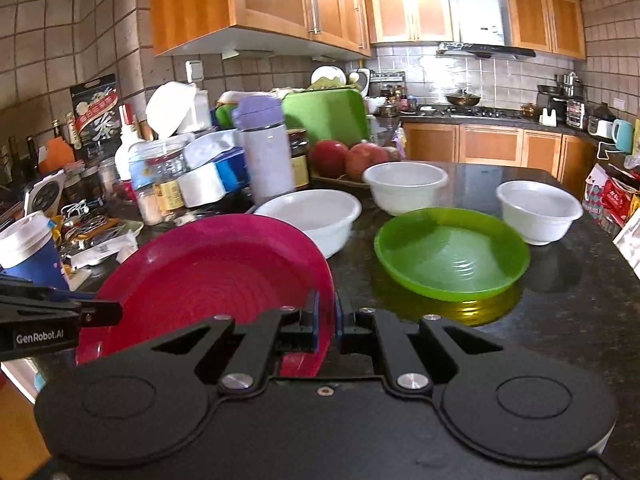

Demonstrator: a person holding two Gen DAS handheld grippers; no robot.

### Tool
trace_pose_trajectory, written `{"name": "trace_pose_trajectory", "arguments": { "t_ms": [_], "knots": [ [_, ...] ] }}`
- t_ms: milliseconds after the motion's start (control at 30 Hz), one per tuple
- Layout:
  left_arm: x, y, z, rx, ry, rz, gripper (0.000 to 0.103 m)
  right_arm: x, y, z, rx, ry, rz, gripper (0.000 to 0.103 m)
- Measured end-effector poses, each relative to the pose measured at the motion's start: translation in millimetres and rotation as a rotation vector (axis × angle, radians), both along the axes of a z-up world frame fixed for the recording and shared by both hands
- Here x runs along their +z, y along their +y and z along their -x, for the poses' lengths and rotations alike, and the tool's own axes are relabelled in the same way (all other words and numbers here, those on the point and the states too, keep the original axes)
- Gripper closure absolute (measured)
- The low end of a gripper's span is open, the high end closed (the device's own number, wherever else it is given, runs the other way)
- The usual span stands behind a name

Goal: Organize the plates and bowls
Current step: 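Lower the magenta plate onto the orange plate and open the left gripper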

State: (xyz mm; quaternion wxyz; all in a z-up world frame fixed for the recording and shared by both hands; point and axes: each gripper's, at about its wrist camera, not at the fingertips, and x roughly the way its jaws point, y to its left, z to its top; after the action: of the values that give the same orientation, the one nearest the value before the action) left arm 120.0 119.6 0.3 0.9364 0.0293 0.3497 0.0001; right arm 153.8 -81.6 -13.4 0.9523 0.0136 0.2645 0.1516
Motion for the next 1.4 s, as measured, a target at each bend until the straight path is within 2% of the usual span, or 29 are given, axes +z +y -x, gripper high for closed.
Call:
{"name": "trace_pose_trajectory", "arguments": {
  "t_ms": [200, 567, 933, 1000, 1100, 1233, 1267, 1300, 1367, 1400],
  "knots": [
    [-10.1, 23.1, -1.5, -0.01, 0.02, -0.005, 0.084, -9.2, 22.3, 3.1, -0.007, 0.03, 0.021, 0.093],
    [-36.2, 38.7, -20.3, -0.049, 0.093, -0.002, 0.084, -38.2, 39.8, -7.5, -0.054, 0.111, 0.066, 0.093],
    [-43.0, 38.0, -24.7, -0.073, 0.071, -0.052, 0.082, -49.1, 46.6, -13.9, -0.069, 0.139, 0.091, 0.092],
    [-44.9, 38.4, -25.6, -0.076, 0.071, -0.056, 0.08, -50.0, 48.4, -13.4, -0.069, 0.134, 0.097, 0.09],
    [-45.0, 39.4, -24.4, -0.085, 0.06, -0.058, 0.07, -50.3, 49.5, -13.1, -0.076, 0.134, 0.097, 0.088],
    [-39.8, 38.3, -19.5, -0.084, 0.02, -0.084, 0.07, -48.1, 47.4, -10.7, -0.092, 0.122, 0.091, 0.085],
    [-37.5, 37.9, -18.0, -0.084, 0.007, -0.091, 0.068, -46.4, 46.0, -9.3, -0.095, 0.112, 0.087, 0.081],
    [-34.3, 37.6, -16.3, -0.085, -0.01, -0.094, 0.066, -44.1, 44.7, -8.6, -0.099, 0.102, 0.083, 0.078],
    [-27.4, 36.5, -13.9, -0.094, -0.042, -0.085, 0.052, -39.1, 39.4, -6.7, -0.11, 0.082, 0.073, 0.077],
    [-23.8, 35.1, -13.7, -0.1, -0.053, -0.08, 0.051, -35.9, 35.1, -6.1, -0.118, 0.075, 0.065, 0.076]
  ]
}}
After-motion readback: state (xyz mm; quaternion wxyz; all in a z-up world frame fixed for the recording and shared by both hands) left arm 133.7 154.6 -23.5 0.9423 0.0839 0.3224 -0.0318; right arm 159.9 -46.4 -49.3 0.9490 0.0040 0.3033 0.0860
